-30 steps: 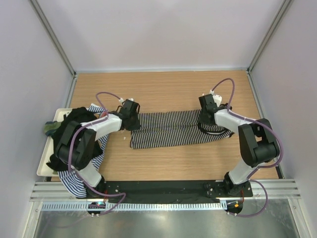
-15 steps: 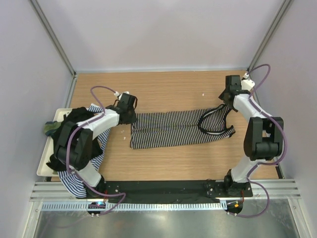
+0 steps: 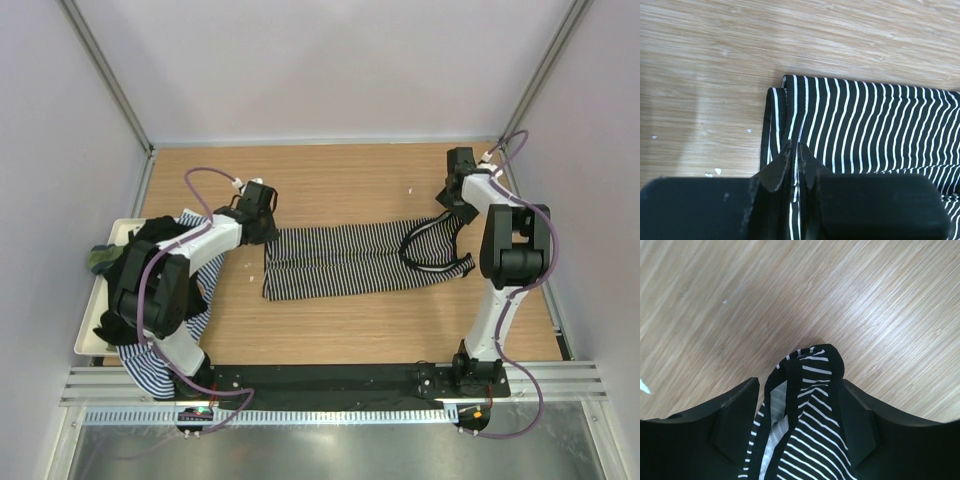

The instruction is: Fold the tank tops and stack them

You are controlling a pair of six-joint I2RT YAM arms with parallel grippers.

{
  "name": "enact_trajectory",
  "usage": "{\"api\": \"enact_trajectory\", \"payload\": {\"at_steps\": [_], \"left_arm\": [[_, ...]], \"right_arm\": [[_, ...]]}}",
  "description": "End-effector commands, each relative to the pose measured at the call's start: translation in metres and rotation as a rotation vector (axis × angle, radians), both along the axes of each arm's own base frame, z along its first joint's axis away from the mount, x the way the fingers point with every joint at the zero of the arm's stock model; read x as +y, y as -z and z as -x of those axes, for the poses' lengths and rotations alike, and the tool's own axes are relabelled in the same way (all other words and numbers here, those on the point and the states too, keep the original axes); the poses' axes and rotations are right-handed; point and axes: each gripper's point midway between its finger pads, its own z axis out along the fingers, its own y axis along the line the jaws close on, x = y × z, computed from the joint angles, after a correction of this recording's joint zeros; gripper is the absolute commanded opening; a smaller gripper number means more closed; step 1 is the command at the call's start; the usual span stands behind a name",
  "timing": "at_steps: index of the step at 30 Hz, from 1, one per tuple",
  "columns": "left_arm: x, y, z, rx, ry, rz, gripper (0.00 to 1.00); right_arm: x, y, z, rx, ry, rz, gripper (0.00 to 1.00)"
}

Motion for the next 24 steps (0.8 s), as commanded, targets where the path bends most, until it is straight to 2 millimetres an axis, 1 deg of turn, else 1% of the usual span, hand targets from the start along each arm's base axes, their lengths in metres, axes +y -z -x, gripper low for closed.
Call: {"api": "enact_trajectory", "payload": {"at_steps": [1,2,4,5,6,7,8,9,11,12,13,14,16,17,18,19,20,21,22,23,24], "left_arm": [[-0.009,-0.004,-0.010,-0.031,0.041,0.021,0.08],[-0.010,-0.002,-0.011,-0.031,0.048,0.019,0.08],[-0.013,0.004,-0.011,-0.014,0.065,0.020,0.08],[-0.015,0.006,-0.012,-0.013,0.077,0.021,0.08],[-0.016,0.013,-0.012,0.005,0.082,0.020,0.08],[-0.017,0.015,-0.014,0.009,0.086,0.019,0.08],[-0.016,0.019,-0.014,0.021,0.089,0.011,0.08],[-0.016,0.029,-0.013,0.055,0.089,0.003,0.07],[-0.017,0.038,-0.012,0.089,0.088,0.005,0.06],[-0.017,0.042,-0.010,0.104,0.084,0.006,0.06],[-0.017,0.048,-0.010,0.118,0.082,0.002,0.06],[-0.015,0.050,-0.010,0.126,0.077,-0.005,0.06],[-0.012,0.057,-0.009,0.147,0.071,-0.020,0.06],[-0.012,0.058,-0.008,0.153,0.070,-0.021,0.05],[-0.011,0.061,-0.007,0.162,0.068,-0.023,0.06],[-0.011,0.061,-0.007,0.165,0.066,-0.022,0.06],[-0.010,0.065,-0.006,0.176,0.065,-0.024,0.06],[-0.010,0.066,-0.006,0.178,0.064,-0.024,0.05],[-0.009,0.067,-0.006,0.183,0.061,-0.026,0.06],[-0.008,0.069,-0.005,0.190,0.062,-0.030,0.05],[-0.008,0.069,-0.005,0.192,0.059,-0.029,0.05]], "right_arm": [[0.000,-0.005,-0.012,-0.035,0.032,-0.012,0.68],[-0.003,-0.002,-0.012,-0.033,0.040,-0.011,0.61],[-0.008,0.002,-0.010,-0.027,0.052,0.000,0.53],[-0.012,0.003,-0.009,-0.024,0.061,0.005,0.44],[-0.014,0.005,-0.007,-0.019,0.067,0.011,0.38],[-0.016,0.005,-0.008,-0.027,0.072,0.014,0.31],[-0.017,0.009,-0.003,-0.018,0.073,0.013,0.27],[-0.019,0.007,-0.003,-0.031,0.075,0.012,0.15],[-0.020,0.009,-0.001,-0.043,0.070,0.013,0.05],[-0.021,0.004,-0.002,-0.059,0.069,0.018,0.01],[-0.022,0.001,-0.005,-0.081,0.066,0.022,0.01],[-0.022,0.003,-0.002,-0.079,0.057,0.027,0.01],[-0.022,-0.008,-0.009,-0.139,0.054,0.031,0.01],[-0.022,-0.003,-0.004,-0.141,0.054,0.031,0.01],[-0.021,-0.010,-0.006,-0.175,0.048,0.028,0.01],[-0.021,-0.011,-0.007,-0.198,0.050,0.025,0.01],[-0.020,-0.009,-0.008,-0.236,0.048,0.020,0.01],[-0.019,-0.015,-0.009,-0.271,0.044,0.015,0.01],[-0.019,-0.020,-0.015,-0.327,0.053,0.010,0.01],[-0.021,-0.012,-0.007,-0.324,0.059,0.008,0.03],[-0.022,-0.016,-0.008,-0.356,0.064,0.001,0.04]]}}
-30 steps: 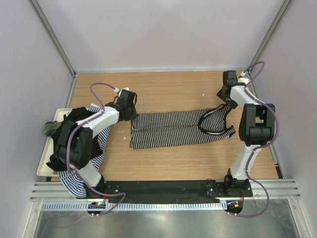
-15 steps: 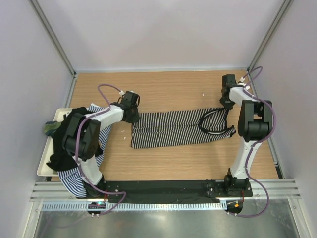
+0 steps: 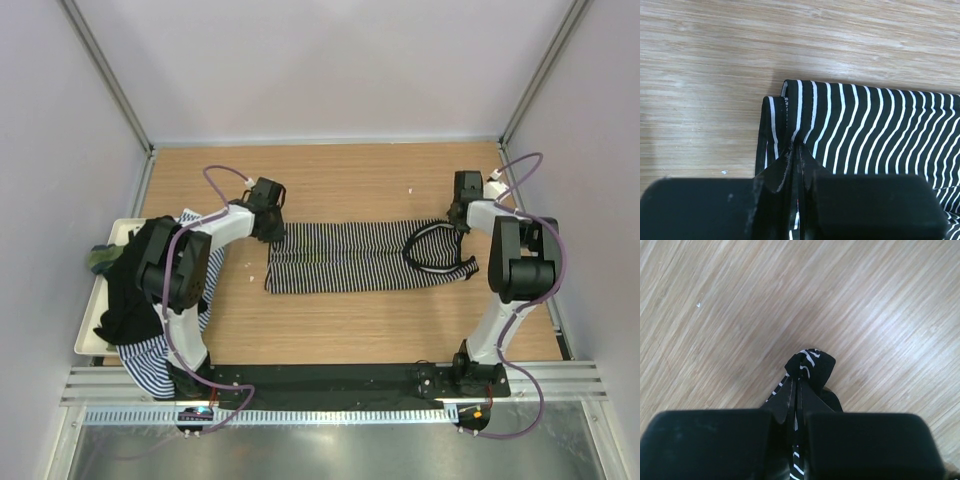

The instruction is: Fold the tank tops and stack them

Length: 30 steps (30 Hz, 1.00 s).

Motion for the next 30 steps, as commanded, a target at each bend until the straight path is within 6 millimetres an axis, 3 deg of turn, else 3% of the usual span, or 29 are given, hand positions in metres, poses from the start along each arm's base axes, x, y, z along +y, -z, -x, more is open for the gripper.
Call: {"api": "enact_trajectory", "payload": {"at_steps": [1,7,8,9,11,14,18,19,20,25,30], "left_arm": [[0.012,0.026,0.014,0.094,-0.005,-0.039,0.05],[0.013,0.031,0.015,0.112,-0.005,-0.038,0.05],[0.014,0.032,0.015,0.114,-0.007,-0.039,0.05],[0.015,0.033,0.015,0.118,-0.008,-0.041,0.05],[0.015,0.033,0.015,0.120,-0.008,-0.044,0.05],[0.017,0.036,0.016,0.133,-0.010,-0.046,0.05],[0.020,0.037,0.016,0.138,-0.017,-0.045,0.05],[0.021,0.037,0.016,0.138,-0.018,-0.045,0.05],[0.021,0.037,0.017,0.139,-0.016,-0.046,0.05],[0.025,0.038,0.017,0.143,-0.025,-0.046,0.05],[0.024,0.039,0.017,0.148,-0.022,-0.042,0.04]], "right_arm": [[-0.008,-0.039,-0.022,-0.232,0.035,-0.008,0.05],[-0.025,-0.032,-0.015,-0.254,0.073,-0.073,0.29],[-0.028,-0.036,-0.018,-0.262,0.077,-0.073,0.32],[-0.030,-0.038,-0.018,-0.262,0.083,-0.071,0.41],[-0.035,-0.039,-0.013,-0.235,0.102,-0.053,0.48],[-0.039,-0.040,-0.010,-0.226,0.127,-0.044,0.44],[-0.043,-0.031,-0.006,-0.193,0.157,-0.056,0.17],[-0.044,-0.031,-0.005,-0.183,0.161,-0.057,0.07],[-0.045,-0.027,-0.003,-0.172,0.171,-0.058,0.03],[-0.055,-0.029,0.006,-0.190,0.222,-0.010,0.08],[-0.070,-0.036,0.020,-0.259,0.319,0.021,0.32]]}}
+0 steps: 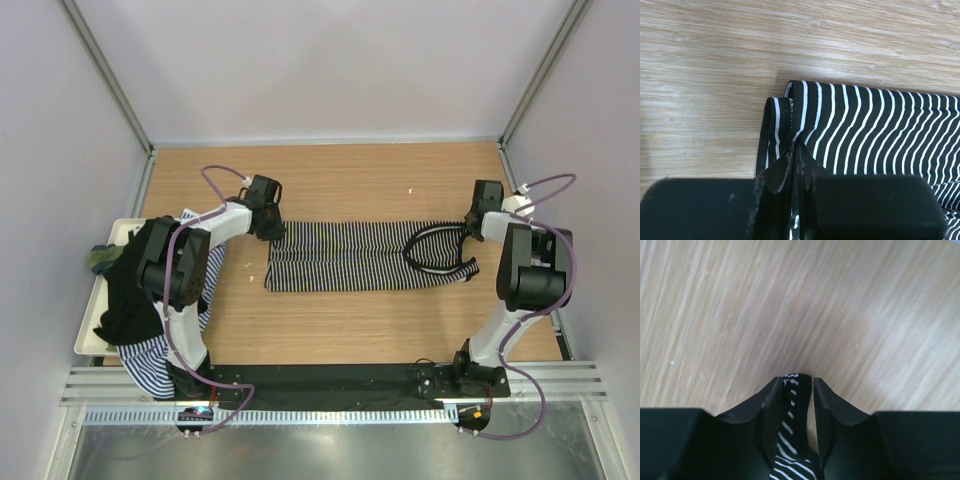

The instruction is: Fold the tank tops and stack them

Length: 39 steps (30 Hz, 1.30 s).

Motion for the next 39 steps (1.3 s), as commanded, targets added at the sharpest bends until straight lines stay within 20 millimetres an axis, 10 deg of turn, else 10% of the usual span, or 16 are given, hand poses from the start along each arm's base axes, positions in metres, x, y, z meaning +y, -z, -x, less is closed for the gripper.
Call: {"api": "enact_trajectory", "payload": {"at_steps": [1,9,14,20,26,39], "left_arm": [[0.023,0.039,0.024,0.130,-0.012,-0.089,0.05],[0.030,0.029,0.022,0.099,-0.030,-0.111,0.05],[0.034,0.004,0.021,0.024,-0.046,-0.107,0.13],[0.033,-0.034,0.016,-0.081,-0.072,-0.059,0.41],[0.046,-0.052,0.016,-0.143,-0.126,-0.093,0.49],[0.060,-0.035,-0.016,-0.087,-0.168,-0.103,0.55]], "right_arm": [[-0.026,-0.029,0.003,-0.114,0.133,0.059,0.39],[-0.033,-0.035,0.009,-0.176,0.144,0.028,0.40],[-0.039,-0.067,0.018,-0.191,0.148,0.091,0.58],[-0.001,-0.080,0.024,-0.066,0.014,0.044,0.67],[0.053,-0.077,0.051,0.061,-0.157,0.031,0.72],[0.169,-0.058,0.127,0.085,-0.323,-0.201,0.70]]}}
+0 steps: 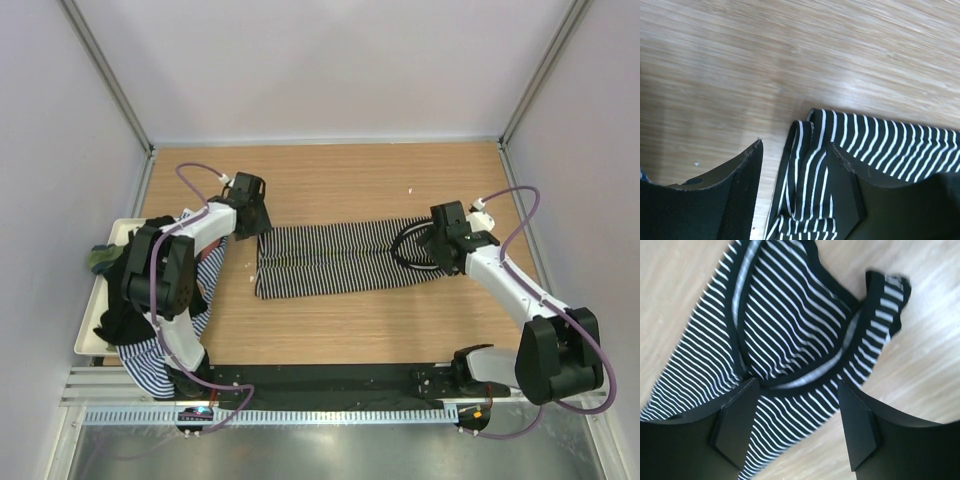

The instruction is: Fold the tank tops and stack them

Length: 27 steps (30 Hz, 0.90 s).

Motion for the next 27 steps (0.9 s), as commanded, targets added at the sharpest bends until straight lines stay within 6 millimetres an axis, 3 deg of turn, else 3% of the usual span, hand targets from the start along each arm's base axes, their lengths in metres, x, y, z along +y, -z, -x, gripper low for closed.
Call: {"api": "enact_trajectory", "payload": {"at_steps": [1,9,15,17,20,21,22,24,25,27], "left_arm": [[0.003,-0.006,-0.020,-0.021,-0.018,0.013,0.55],[-0.008,0.014,-0.028,0.017,-0.004,0.043,0.50],[-0.011,0.026,-0.026,0.041,-0.005,0.065,0.50],[-0.011,0.028,-0.025,0.045,-0.004,0.062,0.45],[-0.010,0.033,-0.023,0.058,-0.003,0.058,0.29],[-0.008,0.035,-0.021,0.062,-0.007,0.050,0.25],[-0.007,0.035,-0.019,0.063,-0.009,0.047,0.16],[-0.005,0.039,-0.014,0.075,-0.017,0.042,0.10],[-0.003,0.037,-0.012,0.073,-0.025,0.039,0.04],[-0.001,0.037,-0.001,0.084,-0.038,0.049,0.00]], "right_arm": [[0.016,0.008,0.021,0.048,0.025,-0.061,0.70],[0.010,0.042,0.035,0.097,0.083,-0.033,0.70],[0.010,0.059,0.020,0.107,0.081,-0.009,0.72],[0.004,0.060,0.011,0.090,0.098,0.001,0.71],[-0.004,0.060,-0.001,0.079,0.113,0.018,0.65],[-0.011,0.060,-0.004,0.077,0.127,0.024,0.51],[-0.015,0.061,-0.007,0.079,0.134,0.028,0.47],[-0.025,0.064,-0.018,0.078,0.124,0.014,0.37],[-0.028,0.063,-0.026,0.061,0.125,0.005,0.34],[-0.032,0.067,-0.038,0.069,0.091,-0.024,0.32]]}}
